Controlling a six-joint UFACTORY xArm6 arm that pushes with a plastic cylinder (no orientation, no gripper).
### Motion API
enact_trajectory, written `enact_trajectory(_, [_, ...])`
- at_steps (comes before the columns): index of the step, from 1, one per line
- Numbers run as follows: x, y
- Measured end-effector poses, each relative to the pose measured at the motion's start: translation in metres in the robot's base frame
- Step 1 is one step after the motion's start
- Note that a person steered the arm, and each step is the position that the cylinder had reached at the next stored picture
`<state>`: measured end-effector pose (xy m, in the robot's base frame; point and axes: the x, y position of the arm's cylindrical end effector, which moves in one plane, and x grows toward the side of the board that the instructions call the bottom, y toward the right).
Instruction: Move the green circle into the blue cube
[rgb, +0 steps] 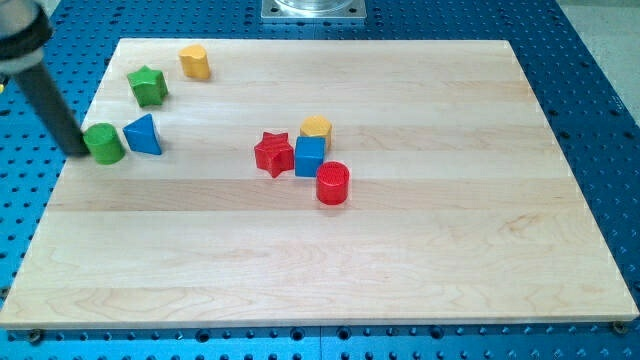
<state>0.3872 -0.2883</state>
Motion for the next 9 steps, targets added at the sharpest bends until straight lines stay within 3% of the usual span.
enact_trajectory(1, [0.01,0.027])
enact_trajectory(2, [0.08,0.056])
enact_trajectory(3, [0.096,0.14])
enact_trajectory(4, [0.103,0.148])
enact_trajectory(5, [0.117,0.106])
enact_trajectory(6, [0.124,0.14])
enact_trajectory(7, [0.103,0.177])
enact_trajectory(8, [0.139,0.12])
enact_trajectory(9, [0.157,0.143])
